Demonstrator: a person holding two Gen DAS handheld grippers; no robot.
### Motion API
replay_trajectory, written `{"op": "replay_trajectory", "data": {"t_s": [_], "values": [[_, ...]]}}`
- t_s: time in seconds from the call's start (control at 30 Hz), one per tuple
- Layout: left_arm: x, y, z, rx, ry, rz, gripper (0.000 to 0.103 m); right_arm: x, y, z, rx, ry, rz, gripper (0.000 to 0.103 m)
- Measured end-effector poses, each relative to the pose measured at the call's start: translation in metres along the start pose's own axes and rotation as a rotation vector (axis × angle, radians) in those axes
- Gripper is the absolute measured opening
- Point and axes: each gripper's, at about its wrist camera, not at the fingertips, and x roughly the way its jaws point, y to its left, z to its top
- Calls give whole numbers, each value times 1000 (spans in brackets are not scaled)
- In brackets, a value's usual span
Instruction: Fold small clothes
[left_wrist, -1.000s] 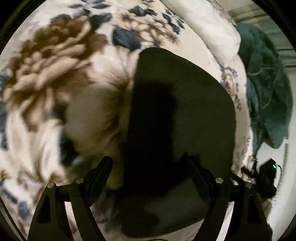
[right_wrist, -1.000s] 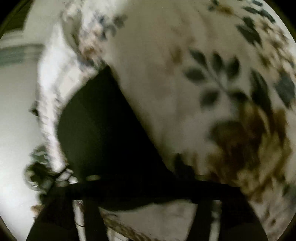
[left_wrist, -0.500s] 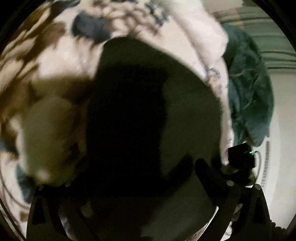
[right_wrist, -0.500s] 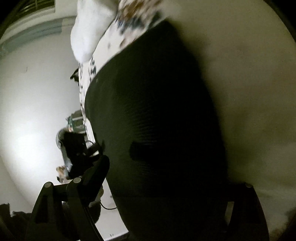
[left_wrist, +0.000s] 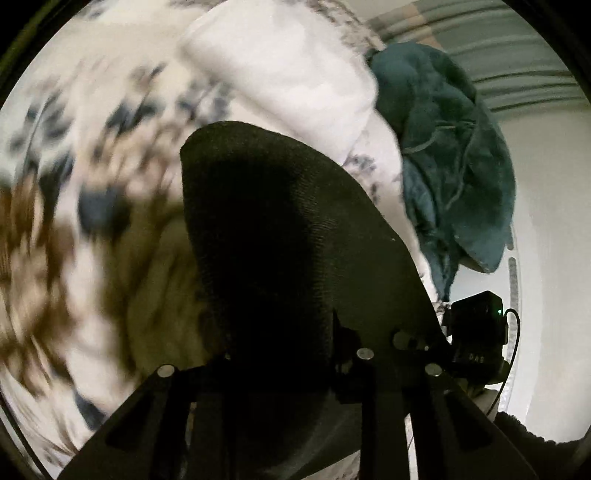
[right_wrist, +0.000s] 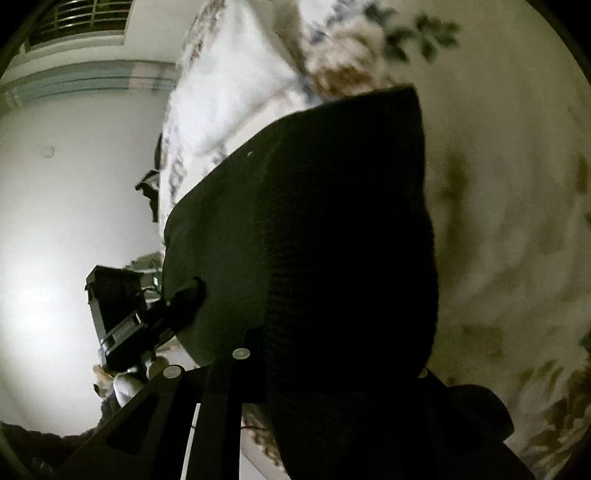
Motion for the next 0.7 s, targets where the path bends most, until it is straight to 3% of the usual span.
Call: {"op": "replay_trajectory", "data": {"t_s": [0.17, 0.33, 0.5, 0.7], "values": [[-20, -36, 75, 85, -16, 4, 21, -26, 53, 49, -25, -80, 2, 16], [-23, -48, 173, 109, -31, -2, 21, -33, 104, 131, -43, -173, 6, 16], [-1, -32, 275, 115, -31, 60, 22, 0, 133, 234, -2, -224, -1, 16], [47, 7, 340, 65, 50, 176, 29, 65, 143, 314, 38, -222, -52, 16]]}}
